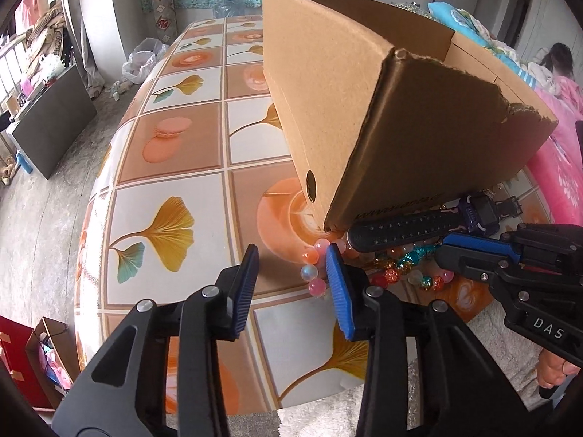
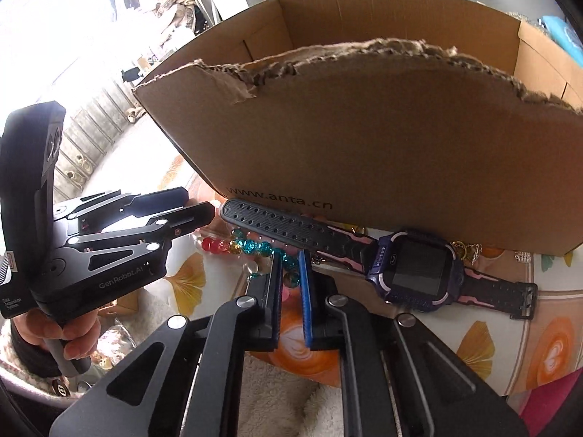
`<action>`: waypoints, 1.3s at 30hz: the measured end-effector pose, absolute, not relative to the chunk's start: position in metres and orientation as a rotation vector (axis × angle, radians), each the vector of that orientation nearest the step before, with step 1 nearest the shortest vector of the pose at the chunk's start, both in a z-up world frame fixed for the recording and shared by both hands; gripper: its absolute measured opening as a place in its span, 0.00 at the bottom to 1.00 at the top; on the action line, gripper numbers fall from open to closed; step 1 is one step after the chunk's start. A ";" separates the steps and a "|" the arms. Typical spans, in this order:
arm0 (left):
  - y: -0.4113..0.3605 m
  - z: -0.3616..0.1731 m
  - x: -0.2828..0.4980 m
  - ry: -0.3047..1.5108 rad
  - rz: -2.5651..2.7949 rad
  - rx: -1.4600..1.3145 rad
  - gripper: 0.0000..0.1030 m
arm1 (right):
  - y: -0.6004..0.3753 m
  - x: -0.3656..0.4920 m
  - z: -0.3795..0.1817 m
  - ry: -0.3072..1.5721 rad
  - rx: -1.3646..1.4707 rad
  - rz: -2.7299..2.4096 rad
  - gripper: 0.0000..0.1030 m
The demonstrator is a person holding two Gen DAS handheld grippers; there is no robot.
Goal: Organize jewelry
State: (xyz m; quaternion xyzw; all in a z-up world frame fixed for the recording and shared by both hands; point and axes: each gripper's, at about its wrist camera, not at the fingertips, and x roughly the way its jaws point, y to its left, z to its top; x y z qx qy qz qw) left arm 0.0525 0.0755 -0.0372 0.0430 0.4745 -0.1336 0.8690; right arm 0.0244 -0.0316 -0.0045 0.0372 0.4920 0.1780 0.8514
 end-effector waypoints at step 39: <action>0.060 -0.039 0.013 0.943 -0.226 0.309 0.09 | -0.044 0.020 -0.018 1.125 0.521 0.487 0.20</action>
